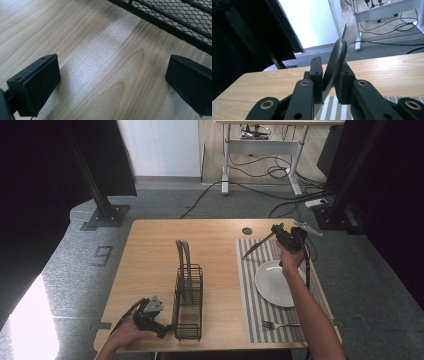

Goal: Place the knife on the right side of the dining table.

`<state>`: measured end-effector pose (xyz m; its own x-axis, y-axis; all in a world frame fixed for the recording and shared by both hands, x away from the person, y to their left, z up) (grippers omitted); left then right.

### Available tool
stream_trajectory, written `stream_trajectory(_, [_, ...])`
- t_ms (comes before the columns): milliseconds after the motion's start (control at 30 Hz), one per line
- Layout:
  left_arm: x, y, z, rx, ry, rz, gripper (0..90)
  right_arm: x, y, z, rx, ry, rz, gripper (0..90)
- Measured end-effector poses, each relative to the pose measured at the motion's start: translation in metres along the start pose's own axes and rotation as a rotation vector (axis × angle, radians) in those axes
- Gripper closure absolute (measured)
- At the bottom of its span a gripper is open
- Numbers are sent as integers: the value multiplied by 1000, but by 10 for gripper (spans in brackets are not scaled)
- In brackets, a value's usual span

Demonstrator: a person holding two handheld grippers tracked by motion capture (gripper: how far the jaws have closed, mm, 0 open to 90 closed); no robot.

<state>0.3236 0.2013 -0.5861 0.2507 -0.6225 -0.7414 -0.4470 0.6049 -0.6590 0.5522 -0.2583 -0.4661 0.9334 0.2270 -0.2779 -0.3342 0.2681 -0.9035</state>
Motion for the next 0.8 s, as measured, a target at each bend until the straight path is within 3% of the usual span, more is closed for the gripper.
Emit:
stream_trajectory(533, [0, 0, 0, 0, 0, 0, 0, -1, 9, -27, 23, 59, 32, 737])
stream_trajectory(800, [0, 0, 0, 0, 0, 0, 0, -1, 10, -32, 23, 75, 46, 727])
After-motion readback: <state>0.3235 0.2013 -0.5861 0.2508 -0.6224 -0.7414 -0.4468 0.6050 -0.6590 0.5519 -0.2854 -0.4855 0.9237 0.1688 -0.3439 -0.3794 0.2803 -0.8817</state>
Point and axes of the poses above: each handheld gripper's, and its own axes: x roughly forward along the jaws, y roughly out of its underside, z roughly to its left, the point moved 5 cm from there along x, roughly forward along the jaws, and after that the axes turned 9 degrees about y, right-handed, at the moved point
